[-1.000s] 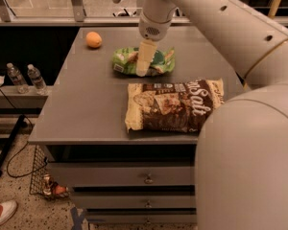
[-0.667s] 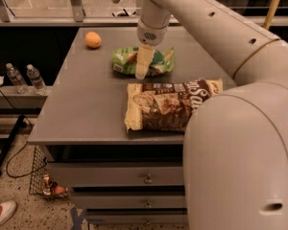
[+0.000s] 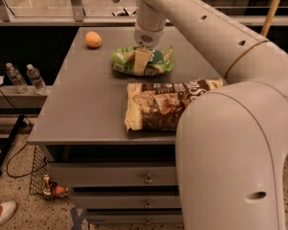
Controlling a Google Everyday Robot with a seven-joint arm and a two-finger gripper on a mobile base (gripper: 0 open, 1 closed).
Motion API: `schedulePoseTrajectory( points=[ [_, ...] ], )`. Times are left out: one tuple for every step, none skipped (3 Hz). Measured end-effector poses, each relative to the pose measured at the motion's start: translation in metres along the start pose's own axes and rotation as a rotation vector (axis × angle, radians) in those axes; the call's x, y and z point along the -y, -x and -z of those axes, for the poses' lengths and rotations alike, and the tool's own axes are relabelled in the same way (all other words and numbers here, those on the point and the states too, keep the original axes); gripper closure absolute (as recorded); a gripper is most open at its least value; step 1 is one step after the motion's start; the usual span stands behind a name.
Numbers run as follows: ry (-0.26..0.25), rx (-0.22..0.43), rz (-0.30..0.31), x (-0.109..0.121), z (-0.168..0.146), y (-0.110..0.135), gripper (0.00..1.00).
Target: Pick green rice chip bag
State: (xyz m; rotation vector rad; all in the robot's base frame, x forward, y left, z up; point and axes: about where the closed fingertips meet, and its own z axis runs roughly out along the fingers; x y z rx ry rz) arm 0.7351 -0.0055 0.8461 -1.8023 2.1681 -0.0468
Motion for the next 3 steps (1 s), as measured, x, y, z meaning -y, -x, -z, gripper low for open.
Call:
schedulePoseTrajectory(
  points=[
    [-0.017,0.026,-0.003,0.004,0.011,0.002,0.62],
    [-0.069,0.1,-0.009,0.016,0.047,-0.003,0.85],
    [-0.125,0.136,-0.002,0.025,0.08,-0.007,1.0]
  ],
)
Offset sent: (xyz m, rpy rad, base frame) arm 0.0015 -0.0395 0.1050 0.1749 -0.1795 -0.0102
